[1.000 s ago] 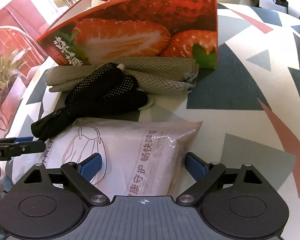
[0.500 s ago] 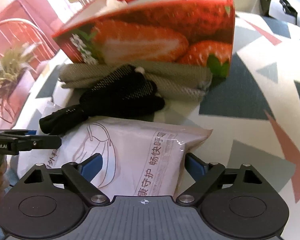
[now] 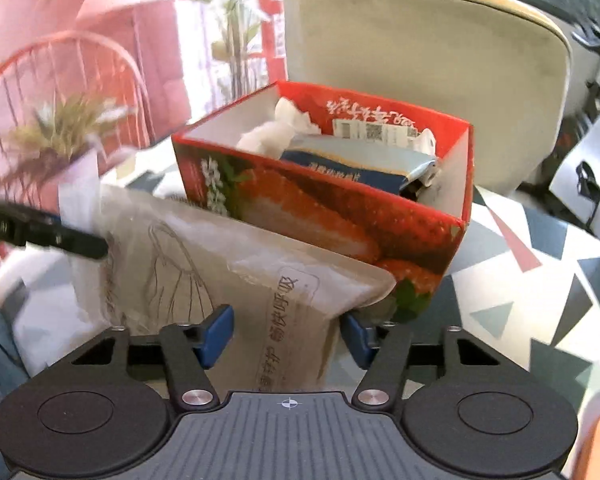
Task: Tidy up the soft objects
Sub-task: 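Close both grippers on the edge of the mask bag, then lift the mask bag with both grippers and carry it over the red box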
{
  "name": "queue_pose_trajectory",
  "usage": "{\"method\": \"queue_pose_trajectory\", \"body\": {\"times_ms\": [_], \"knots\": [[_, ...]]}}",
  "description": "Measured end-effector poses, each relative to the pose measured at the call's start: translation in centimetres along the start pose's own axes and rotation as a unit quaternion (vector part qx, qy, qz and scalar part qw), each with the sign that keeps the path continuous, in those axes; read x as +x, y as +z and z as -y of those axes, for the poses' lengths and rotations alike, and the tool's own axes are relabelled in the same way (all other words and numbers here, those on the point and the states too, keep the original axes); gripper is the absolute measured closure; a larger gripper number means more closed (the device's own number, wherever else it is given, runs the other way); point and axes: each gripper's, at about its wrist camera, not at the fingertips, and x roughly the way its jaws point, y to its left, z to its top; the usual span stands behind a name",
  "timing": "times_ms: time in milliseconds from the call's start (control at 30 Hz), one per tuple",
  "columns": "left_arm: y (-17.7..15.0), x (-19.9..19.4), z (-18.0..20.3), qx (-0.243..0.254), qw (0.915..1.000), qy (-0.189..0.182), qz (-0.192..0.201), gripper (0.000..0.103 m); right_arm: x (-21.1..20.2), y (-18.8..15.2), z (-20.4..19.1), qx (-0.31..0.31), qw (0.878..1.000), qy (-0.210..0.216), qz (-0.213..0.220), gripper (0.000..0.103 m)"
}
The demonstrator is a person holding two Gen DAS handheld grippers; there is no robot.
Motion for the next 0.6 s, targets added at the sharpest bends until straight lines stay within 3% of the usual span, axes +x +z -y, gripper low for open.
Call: {"method": "queue_pose_trajectory", "body": {"times_ms": [233, 600], "knots": [[0.3, -0.4, -1.0, -0.007, 1.0000, 0.002, -0.005, 0.052, -0.2, -0.9, 0.3, -0.002, 1.000, 0.001, -0.009, 0.068], [1.6, -2.1, -0.4, -0.015, 0.9992, 0.002, 0.036, 0.053, -2.0, 0.7, 0.6, -0.006, 0.999, -0.006, 0.040, 0.072]]}}
